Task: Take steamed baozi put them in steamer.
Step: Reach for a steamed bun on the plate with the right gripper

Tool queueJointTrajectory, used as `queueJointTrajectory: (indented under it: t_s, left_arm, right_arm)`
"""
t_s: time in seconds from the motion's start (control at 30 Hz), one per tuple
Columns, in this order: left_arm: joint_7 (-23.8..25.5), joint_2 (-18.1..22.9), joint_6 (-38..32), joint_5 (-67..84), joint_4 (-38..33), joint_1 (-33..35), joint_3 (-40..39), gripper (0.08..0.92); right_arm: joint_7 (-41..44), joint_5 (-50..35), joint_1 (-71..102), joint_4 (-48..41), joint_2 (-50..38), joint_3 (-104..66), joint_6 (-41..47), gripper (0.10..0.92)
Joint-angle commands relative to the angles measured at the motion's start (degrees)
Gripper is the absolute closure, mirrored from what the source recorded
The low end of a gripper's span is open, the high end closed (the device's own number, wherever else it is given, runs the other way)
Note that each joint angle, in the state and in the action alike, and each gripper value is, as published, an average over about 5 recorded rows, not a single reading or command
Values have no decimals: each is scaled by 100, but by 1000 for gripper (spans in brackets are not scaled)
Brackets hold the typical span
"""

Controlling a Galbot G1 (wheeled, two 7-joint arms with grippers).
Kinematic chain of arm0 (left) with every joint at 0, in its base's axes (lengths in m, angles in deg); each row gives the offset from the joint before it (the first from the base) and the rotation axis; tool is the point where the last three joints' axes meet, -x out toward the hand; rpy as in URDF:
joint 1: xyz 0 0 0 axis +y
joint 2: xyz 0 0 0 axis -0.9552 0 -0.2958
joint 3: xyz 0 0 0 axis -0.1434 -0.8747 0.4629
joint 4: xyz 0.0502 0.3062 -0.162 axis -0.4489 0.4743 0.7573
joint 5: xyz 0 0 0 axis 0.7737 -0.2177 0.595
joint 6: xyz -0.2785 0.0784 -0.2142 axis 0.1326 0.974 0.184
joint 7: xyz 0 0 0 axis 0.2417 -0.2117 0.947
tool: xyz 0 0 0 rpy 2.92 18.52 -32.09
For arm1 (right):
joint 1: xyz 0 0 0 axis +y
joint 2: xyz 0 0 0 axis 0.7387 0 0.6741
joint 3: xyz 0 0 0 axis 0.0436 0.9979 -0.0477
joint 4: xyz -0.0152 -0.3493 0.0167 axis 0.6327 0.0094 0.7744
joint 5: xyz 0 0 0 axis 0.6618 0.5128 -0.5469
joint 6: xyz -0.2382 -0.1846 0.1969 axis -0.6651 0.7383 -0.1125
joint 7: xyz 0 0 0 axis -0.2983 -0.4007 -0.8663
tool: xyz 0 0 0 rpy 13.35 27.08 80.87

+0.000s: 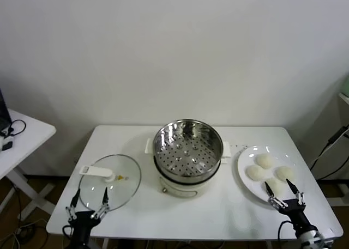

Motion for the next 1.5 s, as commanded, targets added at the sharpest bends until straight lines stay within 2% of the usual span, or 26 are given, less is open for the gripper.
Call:
queueJointTrajectory:
  t_s: [0.03,0.23,0.4,0.63,0.87,1.07,1.27,1.5]
  left_arm:
    - [-5,-10,-11,25,-8,1,-2,177]
    - [-4,-41,31,-15,-60,-47,-62,177]
    - [-4,-43,24,-154,-83,-120,-108,177]
    - [10,-65,-16,-278,-98,-107,-191,177]
    - [16,-80,-17,-296,-90,-119,-203,177]
    - [17,-93,29,-299,-100,-157,-174,177]
    - [13,-80,76,-315,-99,-206,-173,177]
    - [5,-72,138,-329,-136,-243,-172,177]
  right_arm:
    - [247,486,-676,-78,-277,-67,340,203]
    - [1171,748,-1774,-456,-1501,107,909,203]
    - [2555,1083,-2877,-1174,-2590,675,1215,203]
    - [4158,1982,-5491,-2430,-3333,2928,1006,203]
    - [5517,2881,-8760,-3806,-3221,6068,296,203]
    - [6406,3383,-10516,-4755,-2715,8036,-60,203]
    - [6649,3764,-11042,-5536,-2051,8860,-280,203]
    - [6533,3894,-10611,-5674,-1592,8846,-174,203]
